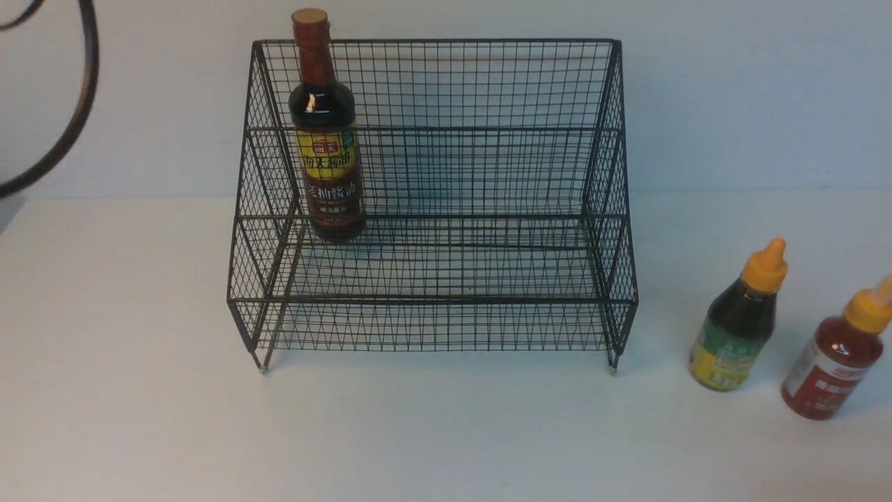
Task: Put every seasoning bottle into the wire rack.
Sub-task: Use the right arm to grab the condiment bottle closest to it
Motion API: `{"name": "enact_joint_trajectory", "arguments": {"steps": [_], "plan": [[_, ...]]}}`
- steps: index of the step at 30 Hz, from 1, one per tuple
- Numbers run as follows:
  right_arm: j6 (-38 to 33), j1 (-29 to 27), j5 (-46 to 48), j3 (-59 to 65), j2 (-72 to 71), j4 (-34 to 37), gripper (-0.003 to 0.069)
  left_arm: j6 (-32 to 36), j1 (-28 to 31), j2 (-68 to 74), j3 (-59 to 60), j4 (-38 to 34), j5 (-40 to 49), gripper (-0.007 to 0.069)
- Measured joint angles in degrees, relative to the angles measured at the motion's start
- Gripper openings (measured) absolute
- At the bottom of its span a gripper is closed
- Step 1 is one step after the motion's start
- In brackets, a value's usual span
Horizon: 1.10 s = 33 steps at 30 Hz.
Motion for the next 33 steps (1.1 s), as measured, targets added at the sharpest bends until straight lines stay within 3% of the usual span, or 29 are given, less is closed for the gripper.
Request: {"name": "enact_joint_trajectory", "arguments": {"steps": [6, 13, 22, 26, 33], "plan": [[0.00, 0.00, 0.00, 0.00, 0.00, 0.00, -0.0015, -1.14, 6.67, -8.01, 12.97, 0.05, -6.17, -0.0005], [0.00, 0.00, 0.00, 0.00, 0.00, 0.00, -0.0015, -1.18, 7.38, -18.51, 21.60, 0.05, -8.37, -0.0005], [0.00, 0.00, 0.00, 0.00, 0.00, 0.00, -0.0015, -6.44, 7.41, -32.58, 21.73, 0.05, -12.46, -0.0005], [0.00, 0.00, 0.00, 0.00, 0.00, 0.00, -0.0015, -11.84, 7.41, -43.44, 21.73, 0.05, -9.14, -0.0005], [0.00, 0.00, 0.00, 0.00, 0.00, 0.00, -0.0015, -27.12, 5.28, -57.12, 21.68, -0.08, 2.51, -0.0005]]}}
